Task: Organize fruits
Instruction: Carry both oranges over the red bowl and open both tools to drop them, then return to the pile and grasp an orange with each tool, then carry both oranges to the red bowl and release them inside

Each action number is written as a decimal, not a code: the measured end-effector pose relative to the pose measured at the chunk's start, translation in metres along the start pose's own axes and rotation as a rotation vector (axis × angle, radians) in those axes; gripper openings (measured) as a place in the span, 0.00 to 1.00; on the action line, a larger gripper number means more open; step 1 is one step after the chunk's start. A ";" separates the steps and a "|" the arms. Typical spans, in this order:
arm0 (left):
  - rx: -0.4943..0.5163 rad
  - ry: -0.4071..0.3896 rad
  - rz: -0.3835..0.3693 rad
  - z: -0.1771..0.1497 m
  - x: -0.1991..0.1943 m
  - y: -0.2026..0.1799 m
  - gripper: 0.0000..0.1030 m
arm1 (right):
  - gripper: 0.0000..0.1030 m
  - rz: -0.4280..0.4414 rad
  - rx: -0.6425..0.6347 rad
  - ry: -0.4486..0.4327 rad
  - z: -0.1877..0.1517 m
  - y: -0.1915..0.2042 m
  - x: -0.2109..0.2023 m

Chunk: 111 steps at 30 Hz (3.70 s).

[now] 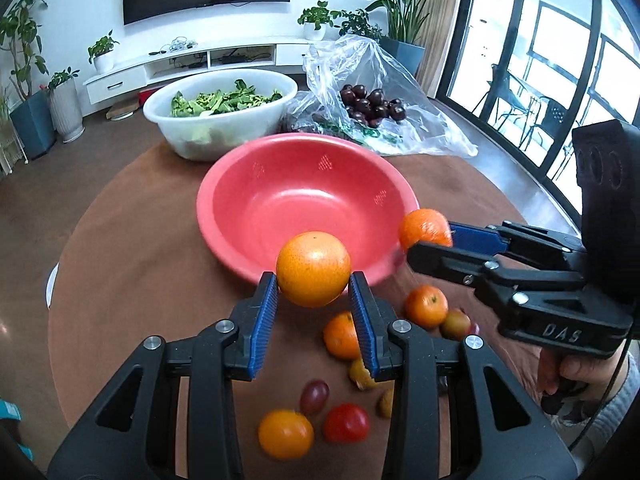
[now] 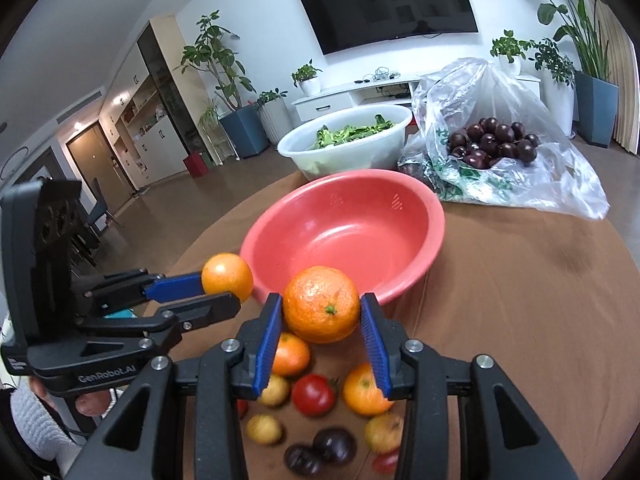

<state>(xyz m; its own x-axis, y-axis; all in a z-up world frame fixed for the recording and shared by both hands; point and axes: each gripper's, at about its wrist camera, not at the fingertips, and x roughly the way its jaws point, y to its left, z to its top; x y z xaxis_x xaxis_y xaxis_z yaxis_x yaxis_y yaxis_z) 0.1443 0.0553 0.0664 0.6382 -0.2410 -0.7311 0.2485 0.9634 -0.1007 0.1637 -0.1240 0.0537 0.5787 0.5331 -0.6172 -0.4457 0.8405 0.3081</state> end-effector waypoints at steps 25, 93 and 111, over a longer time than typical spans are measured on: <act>0.073 -0.013 0.089 0.025 0.043 0.002 0.34 | 0.55 -0.075 -0.098 -0.015 0.017 0.000 0.016; -0.135 0.179 -0.073 -0.090 0.000 0.020 0.31 | 0.39 -0.131 -0.087 0.211 -0.048 -0.013 0.021; -0.119 0.148 -0.030 -0.088 -0.004 0.020 0.31 | 0.39 -0.110 -0.058 0.165 -0.041 -0.015 0.009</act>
<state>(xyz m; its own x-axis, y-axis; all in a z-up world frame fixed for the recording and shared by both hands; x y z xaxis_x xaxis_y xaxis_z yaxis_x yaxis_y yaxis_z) 0.0830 0.0860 0.0077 0.5151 -0.2584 -0.8172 0.1725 0.9652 -0.1965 0.1472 -0.1359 0.0137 0.5087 0.4118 -0.7561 -0.4276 0.8831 0.1933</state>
